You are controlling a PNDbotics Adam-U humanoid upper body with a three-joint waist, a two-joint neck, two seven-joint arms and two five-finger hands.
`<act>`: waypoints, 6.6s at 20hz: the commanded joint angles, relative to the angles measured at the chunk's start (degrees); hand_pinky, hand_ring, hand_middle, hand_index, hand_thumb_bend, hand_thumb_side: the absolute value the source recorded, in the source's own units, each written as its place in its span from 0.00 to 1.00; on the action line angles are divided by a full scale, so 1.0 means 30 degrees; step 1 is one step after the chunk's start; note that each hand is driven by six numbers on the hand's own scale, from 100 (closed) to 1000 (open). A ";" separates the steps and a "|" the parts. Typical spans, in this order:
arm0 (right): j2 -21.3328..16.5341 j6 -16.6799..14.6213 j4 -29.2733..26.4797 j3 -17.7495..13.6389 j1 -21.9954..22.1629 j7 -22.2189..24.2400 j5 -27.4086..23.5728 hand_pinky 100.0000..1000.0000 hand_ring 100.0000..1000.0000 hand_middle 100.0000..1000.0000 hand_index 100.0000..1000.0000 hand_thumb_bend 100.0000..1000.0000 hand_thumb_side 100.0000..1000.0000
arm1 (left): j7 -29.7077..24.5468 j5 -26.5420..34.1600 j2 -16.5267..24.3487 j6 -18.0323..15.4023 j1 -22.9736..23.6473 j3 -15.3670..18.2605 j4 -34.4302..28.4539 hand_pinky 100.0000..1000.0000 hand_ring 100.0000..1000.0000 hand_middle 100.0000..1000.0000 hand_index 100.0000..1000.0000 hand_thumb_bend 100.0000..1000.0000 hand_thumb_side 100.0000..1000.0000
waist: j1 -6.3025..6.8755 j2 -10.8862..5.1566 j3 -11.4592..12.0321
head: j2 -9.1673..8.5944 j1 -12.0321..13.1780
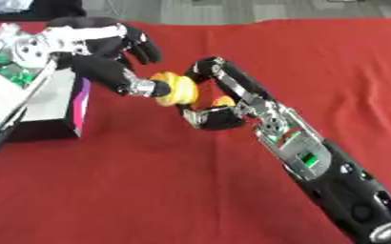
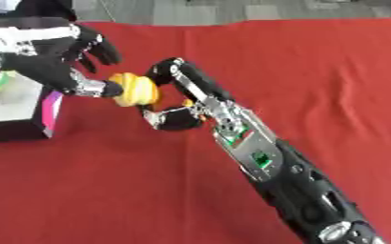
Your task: Pick up the objects with one hand, pass them to the other hand, and then place them into the box on the other side of the table.
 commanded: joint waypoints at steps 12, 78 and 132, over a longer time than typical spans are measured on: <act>-0.0206 -0.0111 -0.1408 0.0054 -0.0384 0.0026 -0.0209 0.71 0.61 0.45 0.54 0.07 0.00 | -0.1373 -0.3642 -0.0005 0.0117 -0.0530 -0.0580 0.0683 0.79 0.85 0.76 0.81 0.54 0.33 | 0.0198 -0.0475 -0.0075 | 0.0111 0.0067; -0.0810 0.1573 -0.1987 -0.0242 -0.0287 0.0987 0.1076 0.77 0.80 0.73 0.82 0.37 0.23 | 0.3194 -0.1122 0.1658 0.1164 0.1452 0.1667 0.0614 0.70 0.67 0.41 0.37 0.00 0.00 | 0.0170 -0.0340 -0.0155 | 0.0111 0.0116; -0.1566 0.2377 -0.3399 -0.1034 -0.0526 0.0098 -0.0291 0.75 0.78 0.70 0.79 0.39 0.19 | 0.9177 -0.4424 0.2033 0.1071 0.2696 0.6101 1.0902 0.79 0.85 0.72 0.78 0.62 0.34 | -0.0486 -0.0008 -0.0170 | -0.0625 0.3298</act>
